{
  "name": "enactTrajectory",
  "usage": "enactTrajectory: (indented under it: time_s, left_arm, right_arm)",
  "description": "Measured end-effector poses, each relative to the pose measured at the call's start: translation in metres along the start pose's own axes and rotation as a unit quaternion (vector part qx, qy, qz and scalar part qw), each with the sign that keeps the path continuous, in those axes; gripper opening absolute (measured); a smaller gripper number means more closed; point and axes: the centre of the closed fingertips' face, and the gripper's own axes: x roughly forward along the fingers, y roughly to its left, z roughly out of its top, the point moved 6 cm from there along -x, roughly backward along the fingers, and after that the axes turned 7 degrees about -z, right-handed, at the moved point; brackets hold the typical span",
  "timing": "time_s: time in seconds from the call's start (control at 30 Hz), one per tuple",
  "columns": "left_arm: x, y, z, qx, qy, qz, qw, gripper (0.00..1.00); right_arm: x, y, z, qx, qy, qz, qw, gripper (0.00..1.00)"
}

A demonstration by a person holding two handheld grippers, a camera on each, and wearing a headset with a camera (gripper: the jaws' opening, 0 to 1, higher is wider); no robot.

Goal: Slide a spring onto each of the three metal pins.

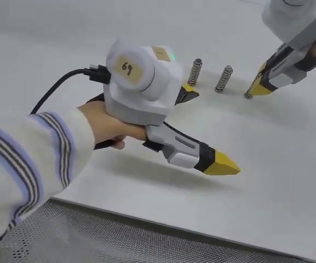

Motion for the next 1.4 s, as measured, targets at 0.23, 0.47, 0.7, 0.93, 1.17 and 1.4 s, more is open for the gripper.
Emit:
enactTrajectory:
  time_s: [0.23, 0.47, 0.7, 0.93, 1.17, 1.4]
  left_arm:
    - [-0.001, -0.001, -0.001, -0.003, 0.003, 0.001, 1.0, 0.92]
    - [-0.002, -0.002, -0.001, -0.005, 0.006, 0.001, 1.0, 0.92]
    - [-0.009, 0.002, 0.003, -0.008, 0.0, 0.01, 0.9999, 0.92]
    - [-0.022, 0.008, 0.012, -0.006, -0.01, 0.026, 0.9996, 0.92]
    - [-0.031, 0.013, 0.012, -0.008, -0.009, 0.031, 0.9994, 0.92]
    - [-0.04, 0.017, 0.011, -0.01, -0.003, 0.04, 0.9992, 0.92]
  right_arm:
    - [0.0, 0.004, -0.002, -0.009, 0.005, 0.005, 0.9999, 0.13]
    - [-0.007, 0.005, -0.004, -0.004, 0.004, 0.0, 1.0, 0.19]
    - [-0.019, 0.006, -0.006, 0.009, -0.009, -0.004, 0.9999, 0.24]
    - [-0.033, 0.01, -0.014, 0.037, -0.019, -0.014, 0.999, 0.34]
    - [-0.043, 0.02, -0.016, 0.043, -0.053, -0.017, 0.9975, 0.37]
    - [-0.051, 0.035, -0.022, 0.054, -0.078, -0.018, 0.9953, 0.49]
